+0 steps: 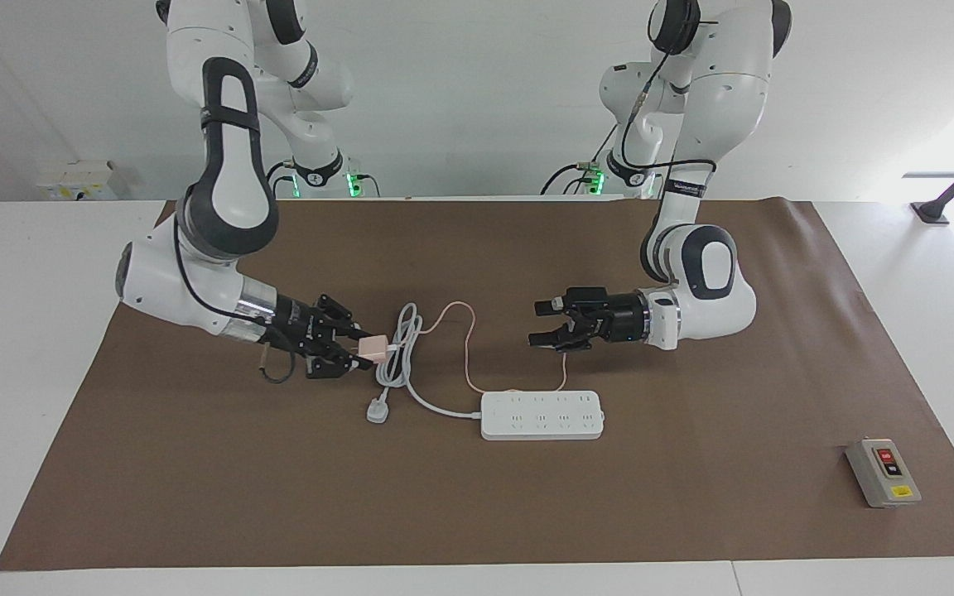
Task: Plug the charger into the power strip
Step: 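Carry the pink charger with the right gripper toward the left gripper, then pass the pink charger from the right gripper into the left gripper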
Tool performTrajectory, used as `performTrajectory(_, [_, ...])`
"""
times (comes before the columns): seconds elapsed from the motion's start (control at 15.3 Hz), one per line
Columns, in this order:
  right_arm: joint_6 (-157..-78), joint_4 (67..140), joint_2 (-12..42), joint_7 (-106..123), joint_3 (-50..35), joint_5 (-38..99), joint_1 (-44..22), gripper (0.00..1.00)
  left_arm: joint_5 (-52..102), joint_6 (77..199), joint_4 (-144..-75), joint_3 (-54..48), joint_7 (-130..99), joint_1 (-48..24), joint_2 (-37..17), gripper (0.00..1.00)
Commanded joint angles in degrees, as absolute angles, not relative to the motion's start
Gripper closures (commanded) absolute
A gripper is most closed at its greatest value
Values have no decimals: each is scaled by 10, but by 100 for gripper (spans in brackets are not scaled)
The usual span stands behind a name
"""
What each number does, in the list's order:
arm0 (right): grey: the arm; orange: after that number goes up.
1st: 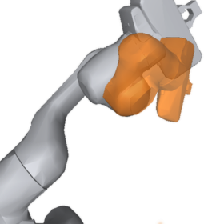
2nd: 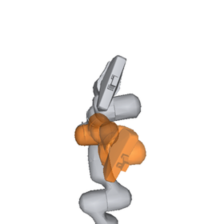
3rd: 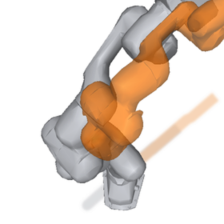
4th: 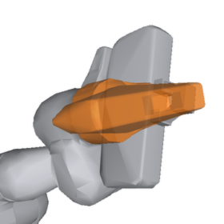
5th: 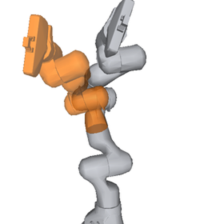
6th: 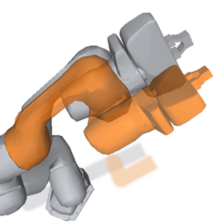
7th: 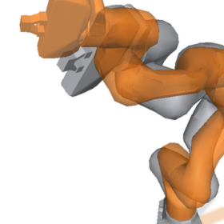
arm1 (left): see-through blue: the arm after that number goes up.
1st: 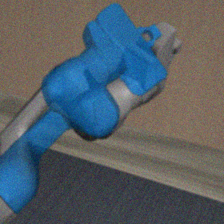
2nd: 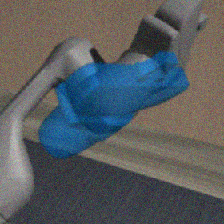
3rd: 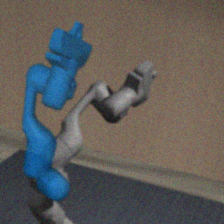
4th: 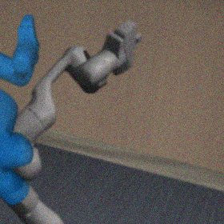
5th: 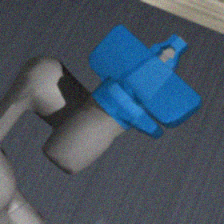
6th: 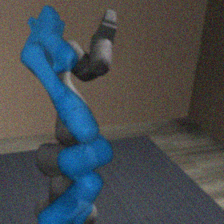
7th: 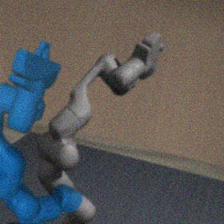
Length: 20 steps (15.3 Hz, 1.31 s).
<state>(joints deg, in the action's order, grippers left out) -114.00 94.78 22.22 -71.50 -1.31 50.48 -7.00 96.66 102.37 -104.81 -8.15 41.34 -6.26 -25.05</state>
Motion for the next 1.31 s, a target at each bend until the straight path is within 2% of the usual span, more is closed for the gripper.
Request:
performTrajectory(0.0, [-1171,936,221,-755,-11,513,-111,100,963,1020,-1044,-81,421,-59,-254,0])
performTrajectory(0.52, [-1251,920,225,-828,-11,505,-204,100,952,1031,-1044,-81,421,-63,-254,0])
performTrajectory(0.85, [-1270,885,242,-863,-11,504,-232,100,952,1042,-1043,-82,448,-66,-263,0])
performTrajectory(1.24, [-1296,884,255,-866,-11,500,-244,100,953,1041,-1042,-83,456,-66,-268,0])
